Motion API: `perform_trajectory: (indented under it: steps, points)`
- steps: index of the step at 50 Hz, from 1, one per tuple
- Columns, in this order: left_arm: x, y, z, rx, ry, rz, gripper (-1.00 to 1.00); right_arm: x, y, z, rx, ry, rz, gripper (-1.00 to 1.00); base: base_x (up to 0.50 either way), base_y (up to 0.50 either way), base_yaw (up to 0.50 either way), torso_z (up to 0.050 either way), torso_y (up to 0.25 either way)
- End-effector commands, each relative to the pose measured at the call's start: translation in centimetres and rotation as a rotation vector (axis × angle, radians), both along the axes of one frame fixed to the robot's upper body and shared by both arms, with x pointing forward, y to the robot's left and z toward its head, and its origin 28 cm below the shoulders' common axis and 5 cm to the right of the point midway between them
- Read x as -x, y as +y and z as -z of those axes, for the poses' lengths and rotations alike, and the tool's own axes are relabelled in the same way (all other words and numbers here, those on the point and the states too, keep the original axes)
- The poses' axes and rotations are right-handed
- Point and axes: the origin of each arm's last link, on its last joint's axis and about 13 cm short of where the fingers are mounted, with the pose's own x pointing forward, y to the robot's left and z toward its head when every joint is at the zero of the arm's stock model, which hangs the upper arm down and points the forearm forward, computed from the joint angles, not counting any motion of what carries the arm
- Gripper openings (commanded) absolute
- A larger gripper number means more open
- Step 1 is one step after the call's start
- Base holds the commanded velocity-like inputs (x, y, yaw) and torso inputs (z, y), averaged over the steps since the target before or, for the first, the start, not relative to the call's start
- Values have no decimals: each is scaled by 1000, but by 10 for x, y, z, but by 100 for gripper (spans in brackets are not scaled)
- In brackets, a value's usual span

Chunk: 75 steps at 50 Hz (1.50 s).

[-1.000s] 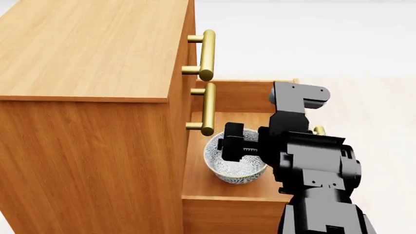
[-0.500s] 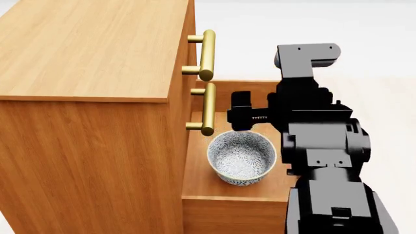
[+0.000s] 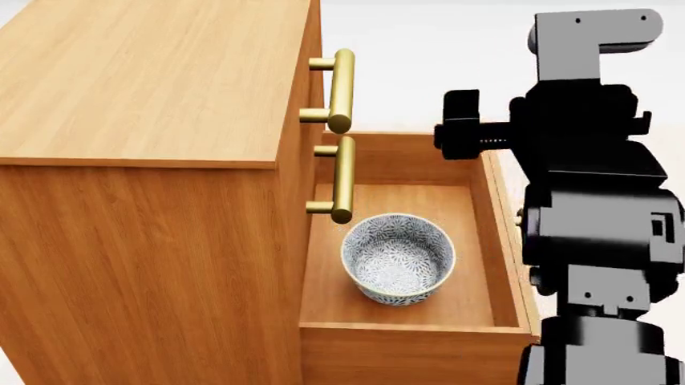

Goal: Put the bowl in the bottom drawer of the cabinet and close it.

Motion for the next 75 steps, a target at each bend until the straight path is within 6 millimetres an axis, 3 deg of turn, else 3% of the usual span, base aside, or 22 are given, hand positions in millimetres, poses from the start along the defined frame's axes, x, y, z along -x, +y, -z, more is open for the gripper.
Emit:
perform_trajectory:
  steps: [1, 10, 32, 48, 75]
  points:
    - [0, 0, 0, -2, -2, 0, 100, 27, -19, -12, 2, -111, 102, 100, 0, 0, 0, 0, 0]
    - [0, 0, 0, -11, -4, -1, 100, 52, -38, -10, -21, -169, 195, 100, 0, 0, 0, 0, 0]
    - [0, 0, 0, -11, -5, -2, 100, 98, -60, 34, -12, -171, 299, 100, 0, 0, 0, 0, 0]
    - [0, 0, 0, -12, -4, -5, 100, 115, -69, 72, -43, -114, 335, 100, 0, 0, 0, 0, 0]
    - [0, -1, 1, -14, -5, -5, 100, 124, -73, 133, -24, 20, 380, 100, 0, 0, 0, 0, 0]
